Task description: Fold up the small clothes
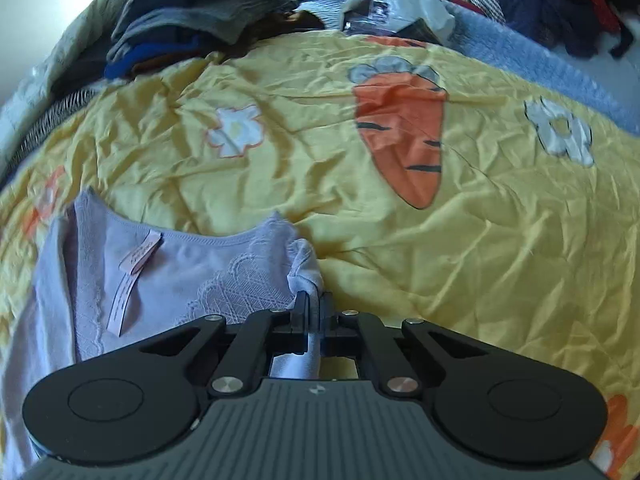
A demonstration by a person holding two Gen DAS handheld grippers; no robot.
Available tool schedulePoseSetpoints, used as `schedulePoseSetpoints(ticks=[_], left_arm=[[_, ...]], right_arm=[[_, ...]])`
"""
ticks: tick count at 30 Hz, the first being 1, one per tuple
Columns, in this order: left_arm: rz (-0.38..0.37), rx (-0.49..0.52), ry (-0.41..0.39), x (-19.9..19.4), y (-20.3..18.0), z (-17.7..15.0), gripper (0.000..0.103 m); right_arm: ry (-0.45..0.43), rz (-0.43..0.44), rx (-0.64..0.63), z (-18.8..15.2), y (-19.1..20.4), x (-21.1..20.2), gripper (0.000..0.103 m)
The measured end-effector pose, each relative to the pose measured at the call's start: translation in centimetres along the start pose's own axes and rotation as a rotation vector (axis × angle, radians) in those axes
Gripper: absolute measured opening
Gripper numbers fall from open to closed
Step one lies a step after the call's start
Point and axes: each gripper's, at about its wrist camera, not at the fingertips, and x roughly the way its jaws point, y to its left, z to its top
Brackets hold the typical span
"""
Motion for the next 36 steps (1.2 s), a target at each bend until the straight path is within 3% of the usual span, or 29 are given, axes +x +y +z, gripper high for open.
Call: schedulePoseSetpoints(ticks=[3, 4, 6, 9, 10, 13, 14, 17, 20, 22, 23, 24, 27, 29, 30, 32, 35, 36], left_arm=[[0.006, -0.003, 0.016, 0.5, 0.2, -0.1, 0.103], [0.014, 0.015, 0.006, 0.6, 0.1, -0.3, 0.103], [0.043, 0.071, 0.006, 0.9, -0.6, -0.7, 0.103], [0.055, 0.084, 0.025, 0.8, -0.9, -0.3, 0.103], [0.049, 0.072, 0.03, 0.6, -0.8, -0.1, 0.103], [0.042, 0.04, 0.009, -0.2, -0.4, 0.6, 0.103], [0.043, 0.041, 0.008, -0.2, -0.3, 0.8, 0.103], [0.079, 0.056, 0.045, 0.9, -0.3, 1.0, 0.103], [0.097, 0.077, 0.046, 1.8, -0.4, 0.6, 0.103], [0.118, 0.132, 0.023, 2.1, -0.8, -0.1, 0.103], [0.113, 0.124, 0.021, 2.1, -0.7, -0.1, 0.103], [0.106, 0.111, 0.02, 2.0, -0.4, 0.0, 0.103], [0.091, 0.094, 0.012, 2.0, 0.0, 0.0, 0.103], [0.099, 0.104, 0.016, 2.0, -0.2, 0.1, 0.103], [0.104, 0.11, 0.017, 2.0, -0.3, 0.1, 0.103], [0.138, 0.122, 0.024, 1.6, -0.7, 0.3, 0.103], [0.132, 0.113, -0.021, -0.3, -1.2, 1.2, 0.103], [0.122, 0.103, -0.038, -0.7, -1.2, 1.5, 0.103]], right_arm=[[-0.007, 0.097, 0.133, -0.6, -2.9, 0.6, 0.004], [-0.013, 0.132, 0.19, -0.9, -3.9, 0.7, 0.01], [-0.03, 0.202, 0.275, -1.6, -5.6, 0.9, 0.009], [-0.027, 0.218, 0.338, -2.0, -6.3, 0.1, 0.018], [-0.069, 0.213, 0.368, -2.0, -6.4, -1.0, 0.027], [-0.248, 0.249, 0.353, -1.9, -5.3, -4.5, 0.028], [-0.244, 0.293, 0.35, -1.7, -4.8, -4.7, 0.028], [-0.122, 0.45, 0.352, -1.4, -2.9, -3.0, 0.028], [-0.079, 0.394, 0.349, -1.8, -1.9, -0.7, 0.029], [-0.084, 0.298, 0.375, -2.4, -2.6, 0.4, 0.027], [-0.082, 0.25, 0.385, -2.6, -3.3, 1.0, 0.008], [-0.088, 0.257, 0.398, -3.0, -4.1, 1.4, 0.002], [-0.101, 0.355, 0.49, -4.3, -6.3, 2.0, 0.002], [-0.102, 0.315, 0.481, -4.5, -5.9, 1.1, 0.002], [-0.107, 0.279, 0.467, -4.6, -5.3, 0.3, 0.008], [-0.145, 0.313, 0.393, -5.7, -3.4, -2.6, 0.031], [-0.13, 0.491, 0.245, -10.6, -0.3, -7.3, 0.054], [-0.111, 0.541, 0.213, -12.8, 0.5, -8.5, 0.054]])
